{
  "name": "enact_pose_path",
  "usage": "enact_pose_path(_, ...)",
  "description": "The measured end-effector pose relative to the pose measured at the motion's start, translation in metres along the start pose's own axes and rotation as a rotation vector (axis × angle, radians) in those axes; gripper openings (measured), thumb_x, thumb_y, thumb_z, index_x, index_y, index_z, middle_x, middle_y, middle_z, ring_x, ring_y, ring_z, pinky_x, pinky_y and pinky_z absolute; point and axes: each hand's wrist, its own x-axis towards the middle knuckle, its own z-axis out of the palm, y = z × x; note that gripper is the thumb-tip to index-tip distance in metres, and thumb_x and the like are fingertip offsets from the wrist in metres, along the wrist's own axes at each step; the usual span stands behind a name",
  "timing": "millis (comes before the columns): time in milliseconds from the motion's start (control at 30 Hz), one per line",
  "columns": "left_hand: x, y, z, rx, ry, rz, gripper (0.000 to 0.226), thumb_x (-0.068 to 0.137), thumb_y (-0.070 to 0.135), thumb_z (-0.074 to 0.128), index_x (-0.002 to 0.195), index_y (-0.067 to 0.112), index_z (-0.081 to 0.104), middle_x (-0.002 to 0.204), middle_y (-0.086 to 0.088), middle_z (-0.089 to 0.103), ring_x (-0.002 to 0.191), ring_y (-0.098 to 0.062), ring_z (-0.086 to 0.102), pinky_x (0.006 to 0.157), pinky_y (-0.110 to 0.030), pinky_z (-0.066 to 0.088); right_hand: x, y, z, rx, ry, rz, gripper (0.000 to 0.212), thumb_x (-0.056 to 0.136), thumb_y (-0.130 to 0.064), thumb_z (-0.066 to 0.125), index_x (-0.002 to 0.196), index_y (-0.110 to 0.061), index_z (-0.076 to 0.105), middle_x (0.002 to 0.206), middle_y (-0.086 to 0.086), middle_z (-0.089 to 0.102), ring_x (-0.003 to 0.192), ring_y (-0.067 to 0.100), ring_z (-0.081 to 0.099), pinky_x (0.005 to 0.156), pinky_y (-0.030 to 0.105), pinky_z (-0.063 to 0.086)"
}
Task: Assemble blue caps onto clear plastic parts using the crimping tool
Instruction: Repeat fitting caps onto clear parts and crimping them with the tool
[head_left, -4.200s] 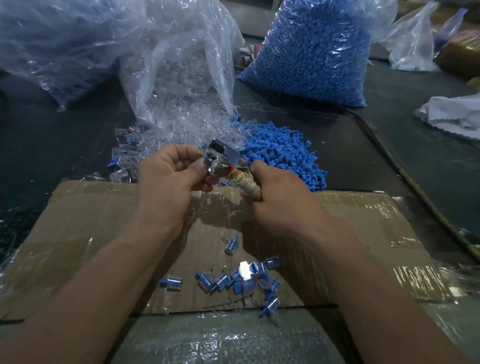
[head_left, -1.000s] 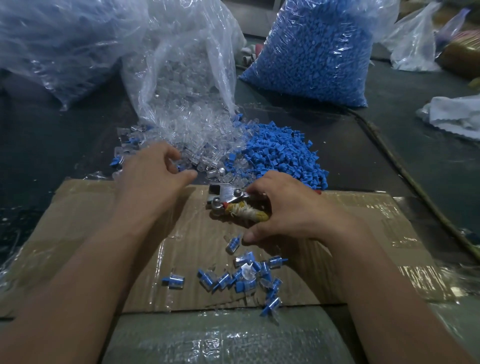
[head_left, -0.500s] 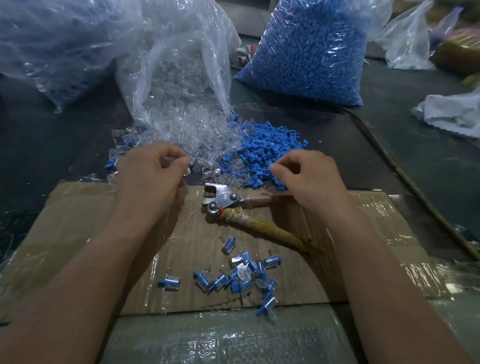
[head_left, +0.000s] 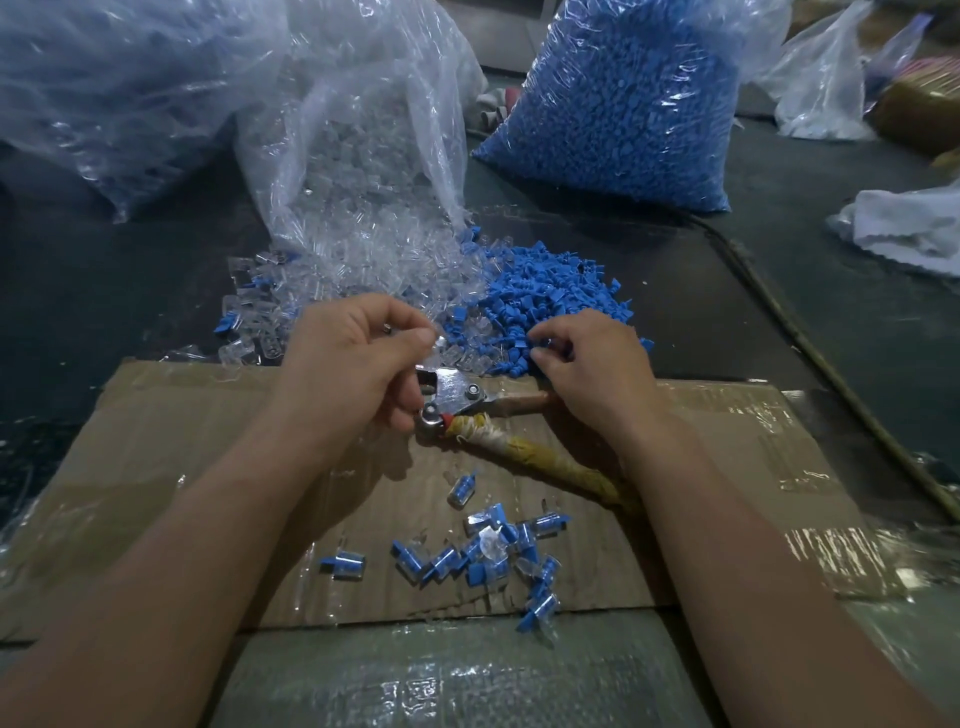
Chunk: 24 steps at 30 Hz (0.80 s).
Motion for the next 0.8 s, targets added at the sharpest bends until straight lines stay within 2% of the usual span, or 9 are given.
enact_pose_path(133,-0.002,0.003,0.003,-0.033,-0.025,-0.003,0.008,0.082,0.008,0.063,0.074,0.011,0.064,0.041,-0.005,0.055,0.03,-0.012,0.046,0.033,-0.018,0.039,0.001,0.001,0.001,0.019,0.046,-0.015,0.019,0.088,-0.026,0.059,0.104,-0.023,0.069,0.097,-0.002,0.06,0.084,0.009,0.047,0.076,0.026,0.039)
enact_pose_path(233,-0.003,0.005,0.004,-0.094,-0.037,-0.016,0.009,0.08,0.002,0.062,0.073,0.006,0.063,0.043,-0.005,0.056,0.034,-0.011,0.05,0.035,-0.018,0.043,0.0,0.001,-0.001,0.082,0.077,-0.008,0.017,0.086,-0.024,0.062,0.1,-0.022,0.072,0.097,-0.003,0.065,0.082,0.007,0.049,0.074,0.023,0.039)
enact_pose_path(400,-0.004,0.005,0.003,-0.096,-0.052,-0.02,0.007,0.081,0.004,0.061,0.074,0.006,0.063,0.047,-0.006,0.059,0.038,-0.013,0.053,0.04,-0.021,0.049,-0.004,0.002,-0.011,0.187,0.17,-0.005,0.015,0.084,-0.021,0.065,0.096,-0.018,0.073,0.077,-0.014,0.055,0.064,-0.007,0.046,0.061,0.0,0.033)
enact_pose_path(500,-0.003,0.004,0.003,-0.116,-0.05,-0.028,0.004,0.081,0.006,0.061,0.078,0.005,0.063,0.051,-0.007,0.061,0.041,-0.016,0.056,0.044,-0.024,0.052,-0.007,0.0,-0.017,0.322,0.195,0.032,0.012,0.083,-0.021,0.067,0.093,-0.02,0.073,0.074,-0.019,0.057,0.067,-0.007,0.052,0.065,0.007,0.039)
enact_pose_path(600,-0.001,0.004,0.002,-0.109,-0.068,-0.015,0.003,0.082,0.008,0.06,0.082,0.007,0.063,0.056,-0.009,0.065,0.045,-0.018,0.06,0.044,-0.023,0.051,-0.013,-0.01,-0.022,0.536,0.184,0.029,0.012,0.082,-0.017,0.067,0.082,-0.029,0.068,0.071,-0.022,0.06,0.065,-0.007,0.057,0.062,0.005,0.045)
enact_pose_path(700,-0.002,0.006,0.002,-0.123,-0.082,0.003,0.005,0.078,0.012,0.06,0.082,0.009,0.062,0.059,-0.009,0.067,0.048,-0.018,0.063,0.045,-0.022,0.052,-0.021,-0.027,-0.023,0.716,0.16,0.011,0.021,0.085,-0.015,0.063,0.075,-0.033,0.06,0.069,-0.013,0.063,0.06,-0.002,0.059,0.06,0.013,0.05)
enact_pose_path(800,-0.004,0.009,0.005,-0.138,-0.091,0.018,0.004,0.078,0.011,0.059,0.081,0.012,0.062,0.061,-0.01,0.067,0.051,-0.019,0.064,0.048,-0.022,0.054,-0.03,-0.044,-0.018,0.824,0.094,-0.017,0.018,0.09,-0.012,0.056,0.079,-0.026,0.055,0.071,-0.006,0.063,0.061,0.002,0.062,0.057,0.014,0.05)
